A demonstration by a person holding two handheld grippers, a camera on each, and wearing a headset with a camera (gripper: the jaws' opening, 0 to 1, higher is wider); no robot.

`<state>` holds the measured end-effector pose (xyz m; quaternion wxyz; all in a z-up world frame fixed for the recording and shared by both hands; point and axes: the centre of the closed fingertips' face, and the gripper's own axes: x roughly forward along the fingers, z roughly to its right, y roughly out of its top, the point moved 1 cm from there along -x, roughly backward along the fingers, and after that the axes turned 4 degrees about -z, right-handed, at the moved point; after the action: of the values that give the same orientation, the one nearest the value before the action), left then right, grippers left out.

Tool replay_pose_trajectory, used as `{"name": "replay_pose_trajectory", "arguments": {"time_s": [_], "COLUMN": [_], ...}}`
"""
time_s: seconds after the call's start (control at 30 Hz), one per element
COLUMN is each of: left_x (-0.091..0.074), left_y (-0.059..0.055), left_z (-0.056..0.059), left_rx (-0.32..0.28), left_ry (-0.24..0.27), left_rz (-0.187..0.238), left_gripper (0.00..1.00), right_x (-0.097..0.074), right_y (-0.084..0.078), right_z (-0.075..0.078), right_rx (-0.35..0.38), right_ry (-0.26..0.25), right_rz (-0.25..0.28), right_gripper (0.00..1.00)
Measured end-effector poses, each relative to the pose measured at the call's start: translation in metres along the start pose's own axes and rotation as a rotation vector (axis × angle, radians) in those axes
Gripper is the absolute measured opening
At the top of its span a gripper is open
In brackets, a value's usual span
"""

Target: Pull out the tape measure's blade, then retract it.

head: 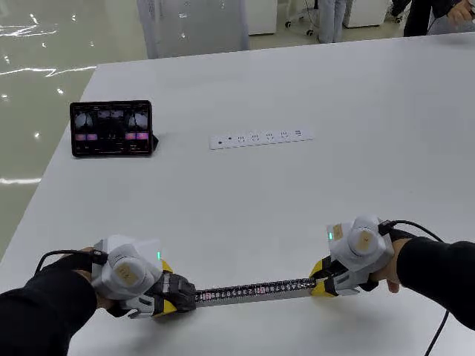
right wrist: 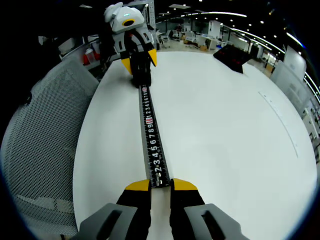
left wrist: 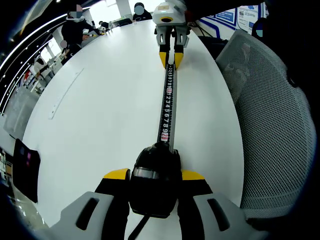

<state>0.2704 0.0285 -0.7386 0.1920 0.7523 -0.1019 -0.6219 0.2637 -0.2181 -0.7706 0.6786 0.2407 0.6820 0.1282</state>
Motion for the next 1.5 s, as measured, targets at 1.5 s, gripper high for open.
{"name": "replay_pose_trajectory", "arguments": {"time_s": [1.5], "left_x": [0.001], "left_y": [0.0], "left_z": [0.0], "left_rx": [0.018], "left_ry": [-0.002], "left_rz": [-0.018], "left_gripper": [0.32], "right_x": [-0.004], "right_y": [-0.009], "right_z": [0.002], "right_rx": [-0.023], "right_ry": [-0.005], "right_rz": [-0.046], "right_gripper": [0.11]}}
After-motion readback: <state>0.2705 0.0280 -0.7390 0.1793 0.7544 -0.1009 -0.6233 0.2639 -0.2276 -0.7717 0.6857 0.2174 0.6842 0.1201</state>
